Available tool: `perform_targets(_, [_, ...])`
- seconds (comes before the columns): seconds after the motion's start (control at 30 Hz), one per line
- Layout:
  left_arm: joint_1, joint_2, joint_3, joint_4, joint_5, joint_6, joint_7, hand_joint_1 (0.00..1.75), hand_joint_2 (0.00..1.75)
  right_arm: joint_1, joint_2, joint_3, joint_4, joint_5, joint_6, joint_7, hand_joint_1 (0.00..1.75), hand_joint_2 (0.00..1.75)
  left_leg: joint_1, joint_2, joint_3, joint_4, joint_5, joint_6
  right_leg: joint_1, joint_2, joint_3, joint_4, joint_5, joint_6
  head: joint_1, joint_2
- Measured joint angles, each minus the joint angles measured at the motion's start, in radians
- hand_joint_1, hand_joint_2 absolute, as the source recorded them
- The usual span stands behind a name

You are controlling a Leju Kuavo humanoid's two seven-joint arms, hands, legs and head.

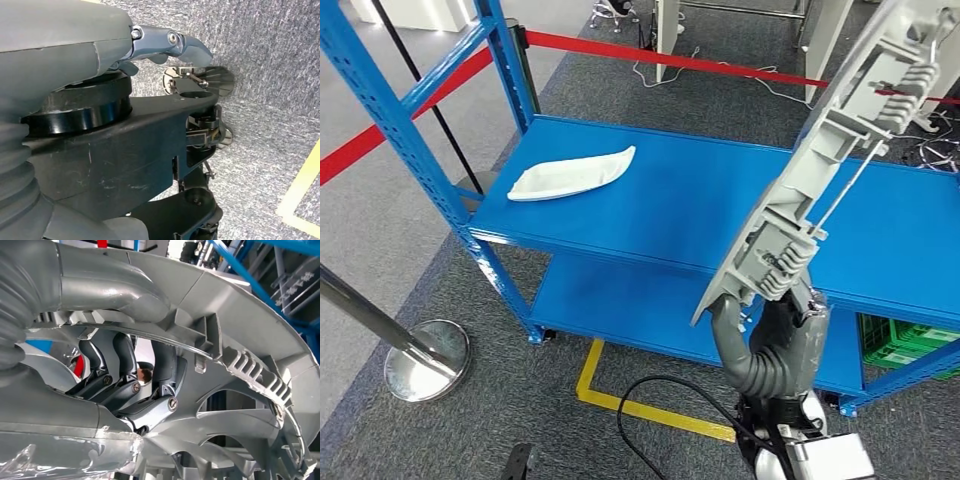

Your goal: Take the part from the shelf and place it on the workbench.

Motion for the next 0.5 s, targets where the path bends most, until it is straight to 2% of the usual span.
perform_targets(0.07, [0.0, 0.0, 0.0, 0.0, 0.0, 0.0, 0.0, 0.0, 1.75, 0.001, -0.002, 0.002, -0.001, -0.001, 0.0, 0.002, 1.75, 1.75, 0.002, 0.0, 0.0, -0.001, 0.0, -0.01, 0.0, 0.001, -0.003, -0.002, 0.004, -0.014, -0.001, 0.0])
perform_targets(0.13, [-0.001, 0.001, 0.001, 0.0, 0.001, 0.001, -0.001, 0.0, 1.75, 0.002, -0.002, 0.002, -0.002, -0.002, -0.003, 0.006, 1.75, 1.75, 0.002, 0.001, -0.018, 0.037, -0.028, -0.019, -0.003, 0.0, -0.001, -0.005, 0.007, -0.026, -0.005, 0.0])
perform_targets(0.23, [-0.002, 0.004, 0.002, 0.0, 0.002, 0.003, -0.004, 0.0, 1.75, 0.012, -0.002, 0.002, -0.003, 0.009, -0.02, 0.011, 1.75, 1.75, 0.003, 0.002, -0.103, 0.216, -0.114, -0.029, -0.004, -0.001, -0.002, -0.006, 0.007, -0.035, -0.01, 0.0])
perform_targets(0.27, [-0.001, 0.005, 0.002, 0.0, 0.003, 0.005, -0.005, 0.0, 1.75, 0.018, -0.002, 0.002, -0.003, 0.018, -0.031, 0.013, 1.75, 1.75, 0.003, 0.002, -0.124, 0.261, -0.126, -0.03, -0.004, -0.002, -0.002, -0.006, 0.007, -0.035, -0.01, 0.0])
perform_targets(0.3, [-0.001, 0.006, 0.003, 0.0, 0.003, 0.006, -0.005, 0.0, 1.75, 0.022, -0.002, 0.002, -0.002, 0.032, -0.048, 0.016, 1.75, 1.75, 0.002, 0.002, -0.129, 0.271, -0.119, -0.03, -0.004, -0.002, -0.002, -0.006, 0.007, -0.035, -0.01, 0.0])
perform_targets(0.33, [0.0, 0.006, 0.004, 0.0, 0.004, 0.007, -0.005, 0.0, 1.75, 0.026, -0.002, 0.002, -0.002, 0.049, -0.067, 0.018, 1.75, 1.75, 0.002, 0.002, -0.115, 0.244, -0.094, -0.029, -0.004, -0.001, -0.002, -0.006, 0.007, -0.035, -0.01, 0.0])
perform_targets(0.4, [0.0, 0.006, 0.007, 0.0, 0.006, 0.008, -0.005, 0.0, 1.75, 0.03, -0.002, 0.006, -0.001, 0.083, -0.112, 0.02, 1.75, 1.75, 0.003, 0.003, -0.05, 0.12, -0.031, -0.024, -0.004, -0.001, -0.001, -0.005, 0.008, -0.032, -0.01, 0.0])
perform_targets(0.47, [-0.002, 0.003, 0.008, 0.0, 0.007, 0.008, -0.005, 0.0, 1.75, 0.03, -0.002, 0.013, -0.001, 0.099, -0.149, 0.019, 1.75, 1.75, 0.003, 0.003, -0.004, 0.024, -0.006, -0.017, 0.001, 0.0, -0.006, -0.005, 0.01, -0.023, -0.011, 0.0])
perform_targets(0.5, [-0.002, 0.002, 0.009, 0.0, 0.007, 0.008, -0.005, 0.0, 1.75, 0.029, -0.002, 0.017, -0.001, 0.101, -0.165, 0.017, 1.75, 1.75, 0.003, 0.002, 0.0, 0.008, -0.008, -0.012, 0.003, 0.0, -0.009, -0.005, 0.012, -0.017, -0.01, 0.0])
